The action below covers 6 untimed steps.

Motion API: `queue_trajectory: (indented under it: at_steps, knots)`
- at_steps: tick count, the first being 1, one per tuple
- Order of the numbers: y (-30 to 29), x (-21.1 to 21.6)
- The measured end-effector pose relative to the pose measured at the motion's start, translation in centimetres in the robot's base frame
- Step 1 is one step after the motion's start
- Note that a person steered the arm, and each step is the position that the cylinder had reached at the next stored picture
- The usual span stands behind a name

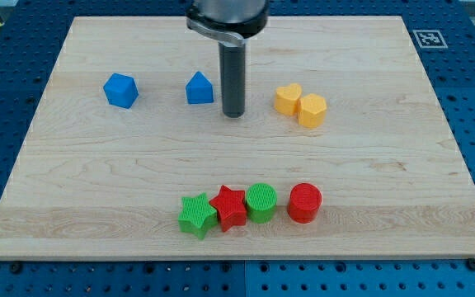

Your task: Push the blue triangle closer to the blue cube

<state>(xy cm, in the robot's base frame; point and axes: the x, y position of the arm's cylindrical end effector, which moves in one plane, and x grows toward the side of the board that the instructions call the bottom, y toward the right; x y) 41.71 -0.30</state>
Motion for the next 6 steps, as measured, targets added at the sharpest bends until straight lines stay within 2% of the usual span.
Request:
queue_trajectory:
  at_steps: [3,6]
  knots:
    - [0.5,-2.4]
    - [-9.0,-2.6]
